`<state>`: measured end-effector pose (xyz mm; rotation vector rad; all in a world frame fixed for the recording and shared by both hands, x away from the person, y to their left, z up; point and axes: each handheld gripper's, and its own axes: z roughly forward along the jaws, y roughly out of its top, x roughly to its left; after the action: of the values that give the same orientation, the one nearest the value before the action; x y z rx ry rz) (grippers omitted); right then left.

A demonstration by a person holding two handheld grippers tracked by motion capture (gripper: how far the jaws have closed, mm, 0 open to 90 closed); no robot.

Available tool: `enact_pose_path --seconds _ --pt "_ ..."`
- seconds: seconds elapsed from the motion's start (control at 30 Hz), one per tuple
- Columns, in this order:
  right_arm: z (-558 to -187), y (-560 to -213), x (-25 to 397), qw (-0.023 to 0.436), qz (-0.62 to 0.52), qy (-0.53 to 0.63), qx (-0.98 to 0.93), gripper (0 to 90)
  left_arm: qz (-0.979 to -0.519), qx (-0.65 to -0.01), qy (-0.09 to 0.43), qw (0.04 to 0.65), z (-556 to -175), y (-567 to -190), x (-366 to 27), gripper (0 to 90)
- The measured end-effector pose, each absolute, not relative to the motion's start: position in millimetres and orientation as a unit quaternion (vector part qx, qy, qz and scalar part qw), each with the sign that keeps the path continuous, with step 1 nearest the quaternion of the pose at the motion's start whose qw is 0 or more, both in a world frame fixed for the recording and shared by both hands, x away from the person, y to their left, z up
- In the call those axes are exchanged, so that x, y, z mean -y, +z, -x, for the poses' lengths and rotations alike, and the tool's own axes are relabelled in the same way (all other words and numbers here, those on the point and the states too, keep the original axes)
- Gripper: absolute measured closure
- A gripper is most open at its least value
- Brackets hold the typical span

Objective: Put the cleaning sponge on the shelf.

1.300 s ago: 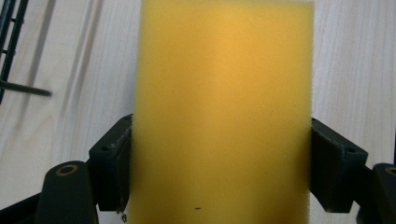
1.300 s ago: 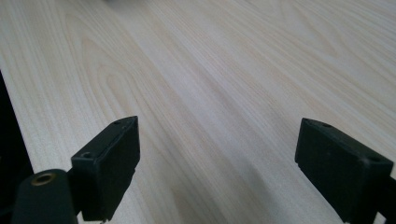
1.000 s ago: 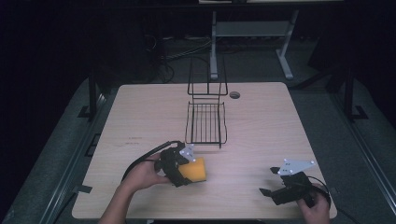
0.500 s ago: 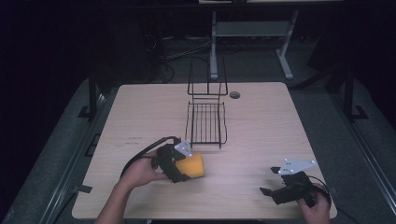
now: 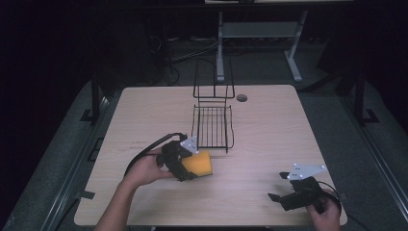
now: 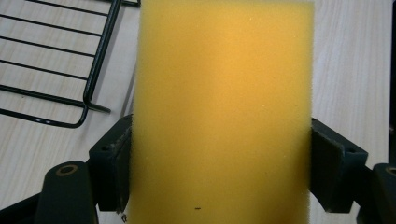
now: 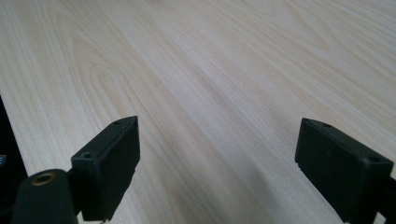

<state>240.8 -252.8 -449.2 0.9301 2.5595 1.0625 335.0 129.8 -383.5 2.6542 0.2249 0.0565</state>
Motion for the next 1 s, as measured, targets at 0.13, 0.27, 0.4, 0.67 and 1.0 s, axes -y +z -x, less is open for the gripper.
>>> enact_pose_path --seconds 0.13,0.27,0.4,0.67,1.0 --pt "-240.3 -449.4 253.5 0.111 -0.318 0.362 -0.869 13.7 -0.968 -0.081 0.024 0.235 -338.9 -377.0 -129.7 21.8" --pt "-240.2 -449.5 254.1 0.110 -0.320 0.362 -0.869 13.7 -0.967 -0.079 0.024 0.239 -341.8 -370.8 -129.7 21.8" --pt "-241.3 -451.2 254.1 0.109 -0.319 0.356 -0.872 13.7 -0.968 -0.079 0.026 0.238 -344.5 -367.1 -128.6 21.8" --pt "-241.7 -451.3 254.2 0.108 -0.319 0.358 -0.871 13.7 -0.968 -0.080 0.025 0.237 -348.5 -364.7 -127.1 21.7" --pt "-241.8 -451.1 256.0 0.108 -0.321 0.358 -0.870 13.7 -0.966 -0.086 0.022 0.243 -359.4 -358.1 -126.5 21.7"
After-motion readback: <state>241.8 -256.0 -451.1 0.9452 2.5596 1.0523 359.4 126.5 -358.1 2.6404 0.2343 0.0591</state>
